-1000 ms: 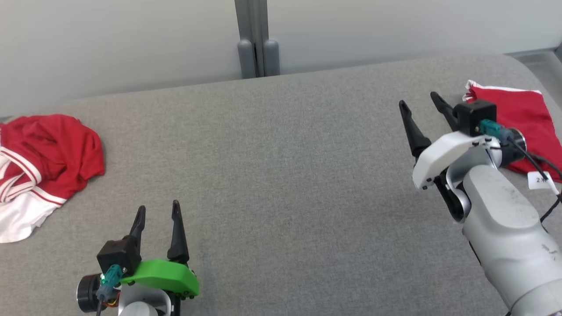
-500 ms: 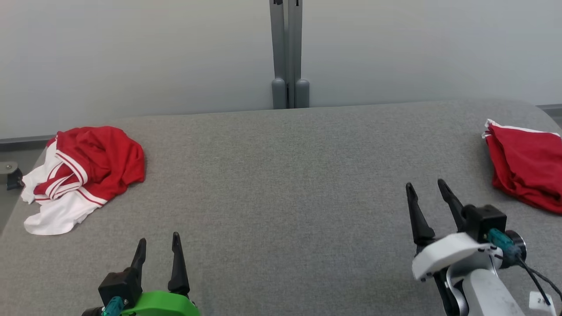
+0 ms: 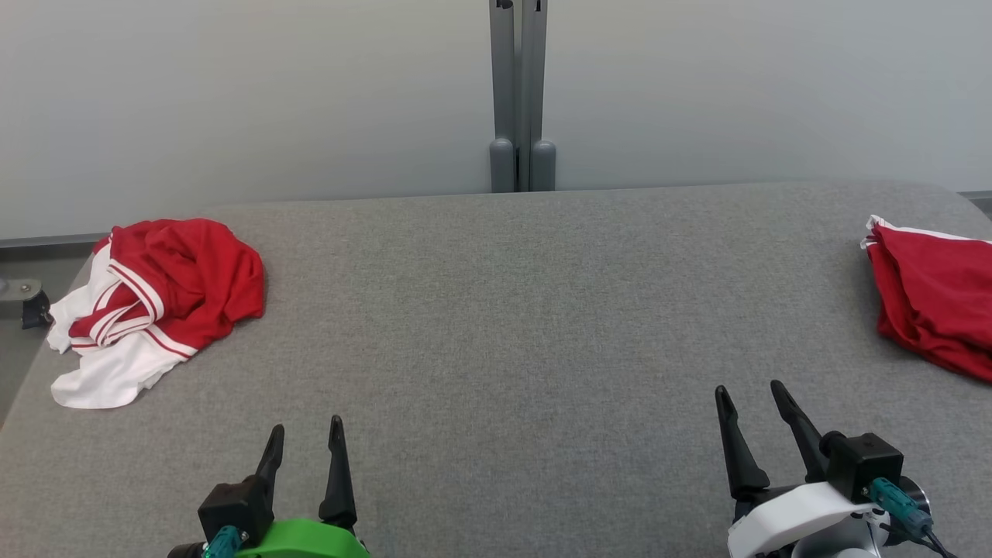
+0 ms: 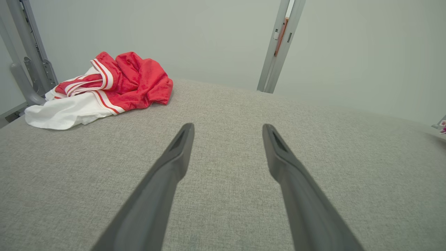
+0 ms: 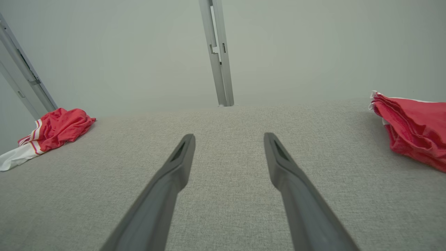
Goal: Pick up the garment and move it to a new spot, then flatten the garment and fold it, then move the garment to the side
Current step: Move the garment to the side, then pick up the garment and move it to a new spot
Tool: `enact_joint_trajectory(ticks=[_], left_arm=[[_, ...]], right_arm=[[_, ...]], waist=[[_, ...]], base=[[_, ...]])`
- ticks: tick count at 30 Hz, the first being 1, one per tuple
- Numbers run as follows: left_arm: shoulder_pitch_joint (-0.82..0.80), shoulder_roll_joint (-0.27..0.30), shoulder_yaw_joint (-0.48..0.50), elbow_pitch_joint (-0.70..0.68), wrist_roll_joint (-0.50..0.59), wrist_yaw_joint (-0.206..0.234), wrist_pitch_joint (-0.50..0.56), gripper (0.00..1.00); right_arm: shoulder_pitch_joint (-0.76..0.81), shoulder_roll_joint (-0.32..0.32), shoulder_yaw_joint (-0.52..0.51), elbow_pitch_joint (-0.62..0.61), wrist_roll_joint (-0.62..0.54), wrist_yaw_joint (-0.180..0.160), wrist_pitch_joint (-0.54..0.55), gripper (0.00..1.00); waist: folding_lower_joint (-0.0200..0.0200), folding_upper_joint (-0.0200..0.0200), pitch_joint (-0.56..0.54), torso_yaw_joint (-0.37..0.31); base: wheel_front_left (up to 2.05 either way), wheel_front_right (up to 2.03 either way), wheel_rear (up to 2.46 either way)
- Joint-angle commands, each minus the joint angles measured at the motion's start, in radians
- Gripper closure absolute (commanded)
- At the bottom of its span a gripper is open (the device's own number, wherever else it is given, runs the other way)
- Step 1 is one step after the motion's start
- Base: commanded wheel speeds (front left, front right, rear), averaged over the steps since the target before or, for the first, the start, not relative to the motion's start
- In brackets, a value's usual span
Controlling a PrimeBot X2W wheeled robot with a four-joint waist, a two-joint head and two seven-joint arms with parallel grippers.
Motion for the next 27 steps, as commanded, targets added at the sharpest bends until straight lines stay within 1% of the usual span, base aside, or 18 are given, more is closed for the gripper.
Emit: enact_joint_trajectory(ticks=[1,27], left_arm=[[0.012,0.002,0.000,-0.001,-0.008,0.005,-0.003,0.00],[0.027,0.002,-0.013,-0.003,-0.014,0.002,-0.003,0.00]], right_arm=[[0.015,-0.003,0.003,-0.004,0.006,-0.002,-0.003,0.00],[0.021,-0.003,0.009,0.003,-0.013,-0.002,-0.003,0.00]], waist=[[0.0000,0.0000,0.000,-0.002],[0.0000,0.0000,-0.012,0.007]], base=[[0.00,0.00,0.00],[0.00,0.00,0.00]])
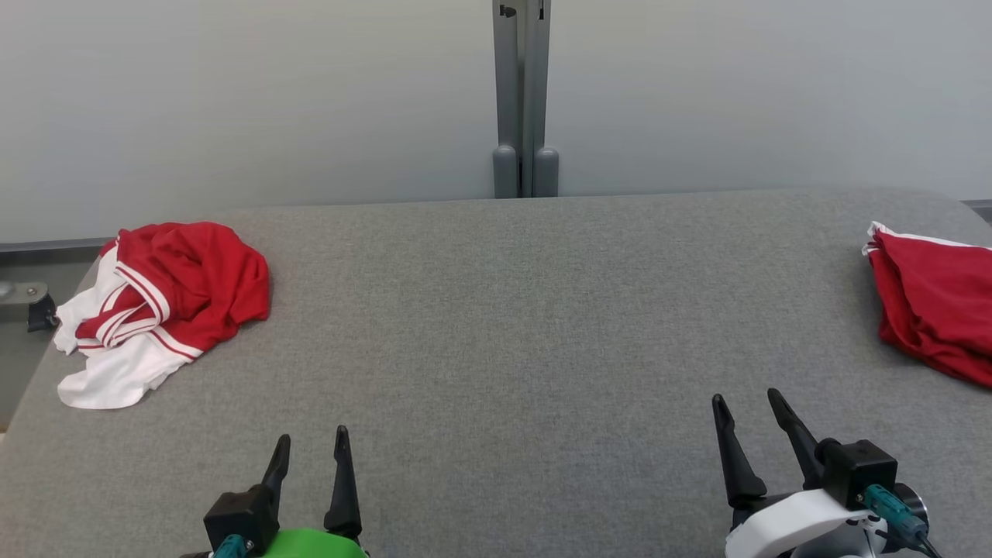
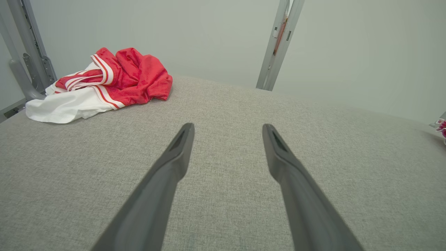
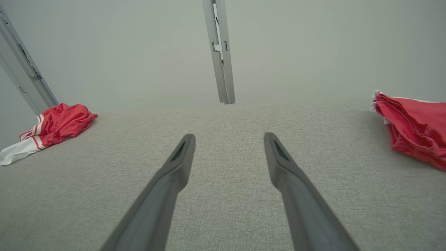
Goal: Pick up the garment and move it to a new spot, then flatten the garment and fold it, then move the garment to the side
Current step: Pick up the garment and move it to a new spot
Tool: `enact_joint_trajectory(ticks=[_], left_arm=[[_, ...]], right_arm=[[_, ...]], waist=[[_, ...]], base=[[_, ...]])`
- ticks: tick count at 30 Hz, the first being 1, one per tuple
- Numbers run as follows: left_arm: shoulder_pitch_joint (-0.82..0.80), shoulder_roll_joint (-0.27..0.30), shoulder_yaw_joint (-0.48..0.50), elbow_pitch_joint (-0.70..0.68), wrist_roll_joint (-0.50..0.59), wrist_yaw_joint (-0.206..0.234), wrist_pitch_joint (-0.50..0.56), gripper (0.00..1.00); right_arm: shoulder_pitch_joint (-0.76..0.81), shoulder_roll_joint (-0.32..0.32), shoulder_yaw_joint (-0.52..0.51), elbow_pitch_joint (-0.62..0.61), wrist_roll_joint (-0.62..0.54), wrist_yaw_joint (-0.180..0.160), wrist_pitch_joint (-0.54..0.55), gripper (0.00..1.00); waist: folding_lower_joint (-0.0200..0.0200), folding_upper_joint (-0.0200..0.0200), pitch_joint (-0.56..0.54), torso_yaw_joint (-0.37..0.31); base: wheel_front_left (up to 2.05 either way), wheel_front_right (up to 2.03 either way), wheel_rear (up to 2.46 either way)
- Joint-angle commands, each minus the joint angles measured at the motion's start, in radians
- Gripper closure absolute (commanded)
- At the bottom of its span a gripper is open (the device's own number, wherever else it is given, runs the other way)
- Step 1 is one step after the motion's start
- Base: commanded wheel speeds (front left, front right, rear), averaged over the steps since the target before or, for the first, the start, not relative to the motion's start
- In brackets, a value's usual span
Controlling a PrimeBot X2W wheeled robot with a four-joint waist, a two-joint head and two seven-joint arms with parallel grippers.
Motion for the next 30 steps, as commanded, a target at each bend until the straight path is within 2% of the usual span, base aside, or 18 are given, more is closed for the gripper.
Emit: enact_joint_trajectory(ticks=[1,5,16,22,30], left_arm=[[0.006,0.002,-0.003,-0.001,-0.005,0.000,-0.003,0.00],[-0.008,0.002,-0.005,0.003,0.002,0.002,-0.003,0.00],[-0.036,0.009,0.021,0.009,0.035,-0.015,-0.002,0.00],[-0.036,0.016,0.044,0.007,0.044,-0.018,-0.002,0.00],[0.006,0.012,0.100,-0.041,0.043,-0.003,-0.002,0.00]], right_arm=[[0.009,-0.002,-0.003,-0.003,-0.004,-0.002,-0.003,0.00],[0.011,-0.002,-0.002,-0.016,0.005,-0.002,-0.003,0.00],[0.003,-0.002,0.025,-0.040,0.038,-0.002,-0.003,0.00],[-0.018,-0.002,0.071,-0.038,0.054,-0.002,-0.003,0.00],[-0.076,-0.003,0.164,-0.014,0.063,-0.002,-0.003,0.00]], waist=[[0.0000,0.0000,0.002,0.008],[0.0000,0.0000,0.007,0.051],[0.0000,0.0000,0.021,0.315],[0.0000,0.0000,0.026,0.433],[0.0000,0.0000,0.056,0.457]], base=[[0.00,0.00,0.00],[0.00,0.00,0.00],[0.00,0.00,0.00],[0.00,0.00,0.00],[0.00,0.00,0.00]])
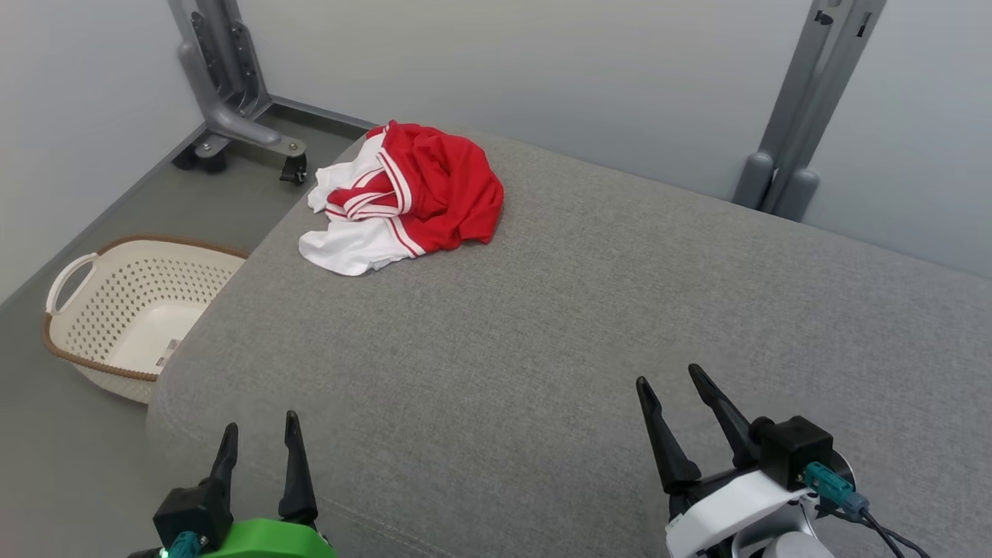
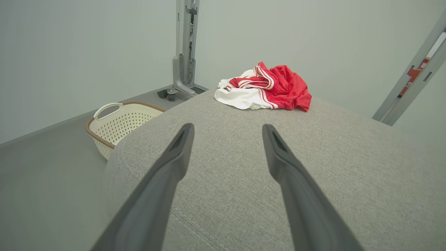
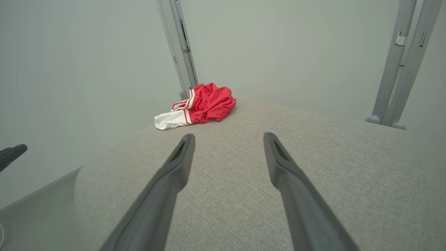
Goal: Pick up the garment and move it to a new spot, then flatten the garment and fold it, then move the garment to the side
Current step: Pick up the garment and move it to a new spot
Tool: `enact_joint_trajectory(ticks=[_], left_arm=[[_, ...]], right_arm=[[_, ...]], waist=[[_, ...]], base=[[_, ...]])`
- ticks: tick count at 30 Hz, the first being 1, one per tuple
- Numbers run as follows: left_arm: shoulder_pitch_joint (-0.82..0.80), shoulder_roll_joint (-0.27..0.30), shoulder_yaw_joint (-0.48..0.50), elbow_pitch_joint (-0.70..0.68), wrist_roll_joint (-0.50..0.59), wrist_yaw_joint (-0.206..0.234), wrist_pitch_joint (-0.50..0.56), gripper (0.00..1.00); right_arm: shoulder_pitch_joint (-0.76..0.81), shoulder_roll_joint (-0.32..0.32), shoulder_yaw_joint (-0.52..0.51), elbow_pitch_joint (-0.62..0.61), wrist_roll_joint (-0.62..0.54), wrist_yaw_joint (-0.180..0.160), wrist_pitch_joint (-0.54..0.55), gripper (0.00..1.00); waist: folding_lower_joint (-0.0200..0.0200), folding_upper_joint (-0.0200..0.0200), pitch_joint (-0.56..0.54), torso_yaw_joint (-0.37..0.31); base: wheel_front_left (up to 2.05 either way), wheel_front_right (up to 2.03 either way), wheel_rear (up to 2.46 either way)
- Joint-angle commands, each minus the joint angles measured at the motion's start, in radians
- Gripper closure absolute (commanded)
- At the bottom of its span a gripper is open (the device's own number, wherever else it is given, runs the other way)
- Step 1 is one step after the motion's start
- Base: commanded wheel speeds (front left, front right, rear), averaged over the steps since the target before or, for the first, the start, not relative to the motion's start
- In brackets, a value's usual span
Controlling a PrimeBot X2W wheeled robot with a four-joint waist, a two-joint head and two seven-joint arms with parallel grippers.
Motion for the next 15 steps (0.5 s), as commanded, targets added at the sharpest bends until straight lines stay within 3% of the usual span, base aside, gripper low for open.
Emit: enact_joint_trajectory(ticks=[1,15], left_arm=[[0.012,0.001,0.006,-0.008,0.005,0.003,-0.001,0.00],[-0.001,0.003,0.037,-0.014,0.015,-0.009,-0.001,0.00]], right_arm=[[-0.015,-0.005,0.003,0.006,0.002,-0.002,-0.003,0.00],[0.012,-0.004,-0.046,-0.008,-0.033,-0.002,-0.003,0.00]], waist=[[0.0000,0.0000,0.022,0.026],[0.0000,0.0000,0.034,0.039]], base=[[0.00,0.00,0.00],[0.00,0.00,0.00]])
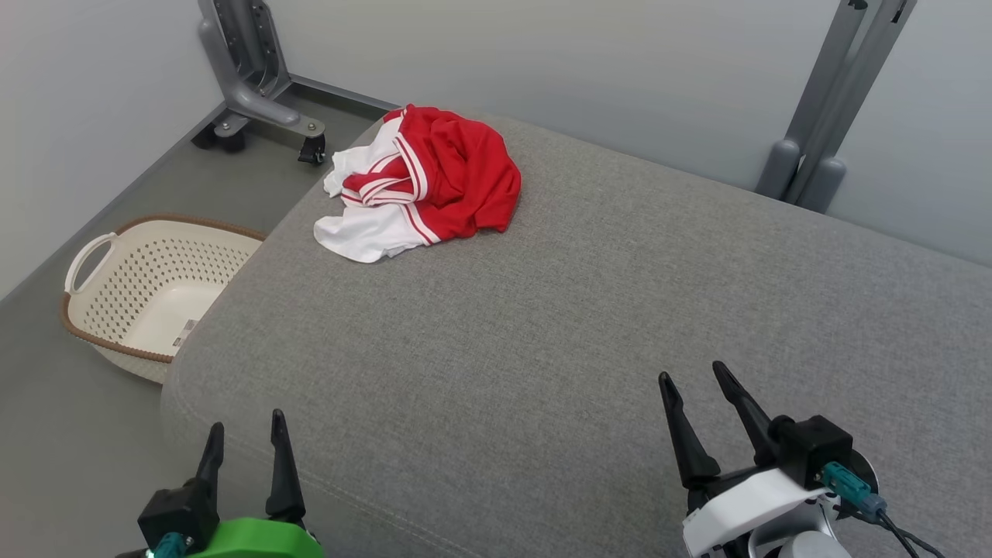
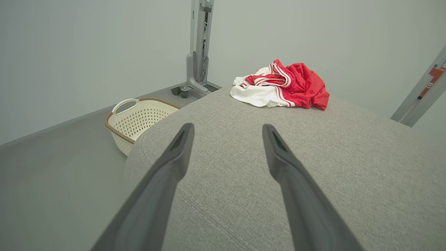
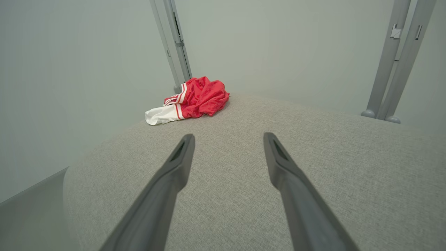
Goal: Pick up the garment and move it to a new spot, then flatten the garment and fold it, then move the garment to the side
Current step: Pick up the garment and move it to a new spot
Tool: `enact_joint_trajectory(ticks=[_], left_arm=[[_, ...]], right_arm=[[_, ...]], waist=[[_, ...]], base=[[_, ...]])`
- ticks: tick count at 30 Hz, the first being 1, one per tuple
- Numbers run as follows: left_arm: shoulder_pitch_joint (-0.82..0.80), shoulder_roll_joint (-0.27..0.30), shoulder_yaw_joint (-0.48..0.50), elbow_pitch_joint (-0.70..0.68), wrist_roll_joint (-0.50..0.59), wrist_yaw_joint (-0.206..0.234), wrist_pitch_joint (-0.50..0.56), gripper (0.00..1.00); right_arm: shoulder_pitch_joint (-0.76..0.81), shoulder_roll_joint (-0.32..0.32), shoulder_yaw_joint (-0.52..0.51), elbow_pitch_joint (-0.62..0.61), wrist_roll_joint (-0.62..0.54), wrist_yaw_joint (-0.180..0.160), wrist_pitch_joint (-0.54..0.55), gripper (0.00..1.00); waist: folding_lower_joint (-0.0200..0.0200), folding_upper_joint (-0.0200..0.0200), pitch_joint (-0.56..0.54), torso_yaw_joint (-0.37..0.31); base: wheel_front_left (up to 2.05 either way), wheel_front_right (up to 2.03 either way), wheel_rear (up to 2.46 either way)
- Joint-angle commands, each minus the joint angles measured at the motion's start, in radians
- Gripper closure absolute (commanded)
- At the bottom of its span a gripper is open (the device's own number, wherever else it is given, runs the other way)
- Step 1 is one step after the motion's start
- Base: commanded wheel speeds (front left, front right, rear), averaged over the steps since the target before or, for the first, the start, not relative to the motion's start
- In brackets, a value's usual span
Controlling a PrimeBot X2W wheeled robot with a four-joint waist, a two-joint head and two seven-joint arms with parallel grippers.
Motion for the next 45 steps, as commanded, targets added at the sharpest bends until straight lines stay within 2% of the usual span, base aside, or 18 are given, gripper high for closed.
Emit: enact_joint_trajectory(ticks=[1,7,12,17,20,26,28,37,42,45], left_arm=[[-0.019,0.011,0.010,-0.001,0.005,-0.005,-0.001,0.00],[-0.176,0.077,0.037,-0.012,0.011,-0.039,0.000,0.00],[-0.429,0.180,0.058,0.016,0.024,-0.074,0.052,0.00],[-0.688,0.288,0.046,0.113,0.030,-0.128,0.146,0.00],[-0.828,0.319,0.041,0.193,-0.032,-0.160,0.221,0.00],[-1.019,0.352,0.034,0.362,-0.138,-0.176,0.345,0.00],[-1.057,0.365,0.032,0.419,-0.158,-0.177,0.370,0.00],[-1.118,0.338,0.029,0.667,-0.198,-0.170,0.458,0.00],[-1.128,0.348,0.033,0.756,-0.194,-0.117,0.452,0.00],[-1.135,0.359,0.038,0.796,-0.179,-0.054,0.423,0.00]], right_arm=[[0.006,-0.004,-0.005,-0.011,-0.012,-0.002,-0.003,0.00],[-0.057,-0.004,0.002,-0.041,-0.062,-0.002,0.009,0.00],[-0.127,-0.005,0.021,-0.085,-0.103,-0.002,0.045,0.00],[-0.186,-0.005,0.031,-0.126,-0.141,-0.002,0.072,0.00],[-0.207,-0.005,0.032,-0.143,-0.165,-0.002,0.092,0.00],[-0.219,-0.004,0.022,-0.181,-0.206,-0.002,0.110,0.00],[-0.221,-0.004,0.021,-0.194,-0.216,-0.002,0.114,0.00],[-0.229,-0.003,0.020,-0.239,-0.237,-0.002,0.111,0.00],[-0.233,-0.003,0.017,-0.269,-0.244,-0.002,0.106,0.00],[-0.230,-0.004,0.020,-0.285,-0.246,-0.002,0.107,0.00]], waist=[[0.0000,0.0000,0.010,0.000],[0.0000,0.0000,0.115,-0.052],[0.0000,0.0000,0.222,-0.126],[0.0000,0.0000,0.320,-0.220],[0.0000,0.0000,0.377,-0.275],[0.0000,0.0000,0.466,-0.357],[0.0000,0.0000,0.493,-0.375],[0.0000,0.0000,0.565,-0.417],[0.0000,0.0000,0.584,-0.429],[0.0000,0.0000,0.588,-0.432]], base=[[0.00,0.00,0.00],[0.00,0.00,0.00],[0.00,0.00,0.00],[0.00,0.00,0.00],[0.00,0.00,0.00],[0.00,0.00,0.00],[0.00,0.00,0.00],[0.00,0.00,0.00],[0.00,0.00,0.00],[0.00,0.00,0.00]])
